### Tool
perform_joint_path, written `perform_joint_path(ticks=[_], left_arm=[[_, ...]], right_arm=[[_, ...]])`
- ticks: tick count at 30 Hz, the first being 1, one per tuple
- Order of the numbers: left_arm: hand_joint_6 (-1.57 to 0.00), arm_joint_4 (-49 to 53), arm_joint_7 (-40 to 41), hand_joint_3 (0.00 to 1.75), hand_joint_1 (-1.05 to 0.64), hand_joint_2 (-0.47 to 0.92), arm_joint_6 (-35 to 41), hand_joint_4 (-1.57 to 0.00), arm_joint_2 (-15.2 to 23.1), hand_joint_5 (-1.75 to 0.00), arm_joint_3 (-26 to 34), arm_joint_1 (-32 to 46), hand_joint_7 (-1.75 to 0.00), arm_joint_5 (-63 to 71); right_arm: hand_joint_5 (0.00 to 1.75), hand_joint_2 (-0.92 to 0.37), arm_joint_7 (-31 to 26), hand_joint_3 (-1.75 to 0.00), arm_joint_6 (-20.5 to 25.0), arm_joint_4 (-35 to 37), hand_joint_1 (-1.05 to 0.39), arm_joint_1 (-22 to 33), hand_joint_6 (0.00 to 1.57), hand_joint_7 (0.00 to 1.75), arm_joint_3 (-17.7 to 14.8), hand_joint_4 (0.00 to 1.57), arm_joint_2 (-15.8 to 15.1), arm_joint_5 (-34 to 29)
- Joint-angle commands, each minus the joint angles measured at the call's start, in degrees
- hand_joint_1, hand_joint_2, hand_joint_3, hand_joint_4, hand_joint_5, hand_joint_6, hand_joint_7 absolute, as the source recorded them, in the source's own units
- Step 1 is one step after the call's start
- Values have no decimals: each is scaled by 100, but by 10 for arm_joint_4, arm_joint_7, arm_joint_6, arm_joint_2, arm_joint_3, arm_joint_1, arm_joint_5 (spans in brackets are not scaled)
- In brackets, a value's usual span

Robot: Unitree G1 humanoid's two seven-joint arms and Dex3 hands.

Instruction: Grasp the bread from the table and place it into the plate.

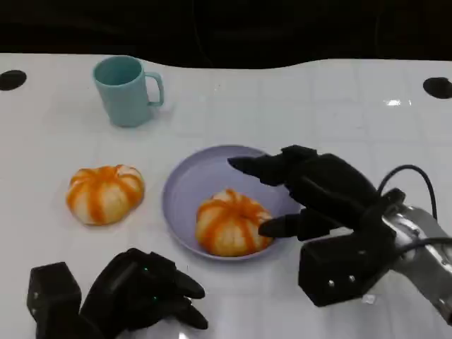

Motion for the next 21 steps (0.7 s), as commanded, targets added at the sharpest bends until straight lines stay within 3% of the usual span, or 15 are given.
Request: perform_joint_path(ticks=[1,4,5,7,9,10,13,16,21], left_arm=[[-154,5,-3,1,-105,79,-8,-157,5,-17,-1,3,0,0],[-154,2,-3,0,-105,78,-5,-157,4,-17,-2,4,0,-2],[-154,1,-1,0,-105,78,-6,-157,4,-17,-2,5,0,-1],[-154,-1,2,0,-105,78,-5,-157,4,-17,-4,6,0,0],[-154,-2,5,0,-105,77,-3,-157,4,-17,-4,7,0,1],[-154,-2,7,0,-105,77,-5,-157,3,-17,-5,7,0,2],[-154,1,4,1,-105,78,-15,-157,3,-17,-5,5,0,3],[-153,5,-1,0,-105,78,-13,-157,2,-17,-3,2,0,-2],[-153,-4,2,0,-104,78,-8,-157,2,-16,-4,6,0,-2]], right_arm=[[65,-92,-11,-24,-35,-25,-68,38,53,18,-30,38,-10,39],[80,-92,-14,-19,-48,-35,-63,60,61,24,-45,46,-5,60],[106,-92,-11,-17,-48,-45,-61,74,62,34,-52,44,-3,71],[147,-92,-5,-15,-48,-67,-57,101,53,73,-65,43,0,98],[163,-92,-1,-13,-49,-81,-53,120,49,97,-75,46,2,117],[167,-92,4,-12,-51,-88,-52,132,48,103,-81,47,3,133],[174,-92,30,-10,-54,-106,-44,161,39,154,-97,61,4,187],[175,-92,61,-8,-49,-124,-38,186,38,169,-110,63,4,237],[175,-92,91,-11,-43,-143,-38,215,38,174,-126,61,1,264]])
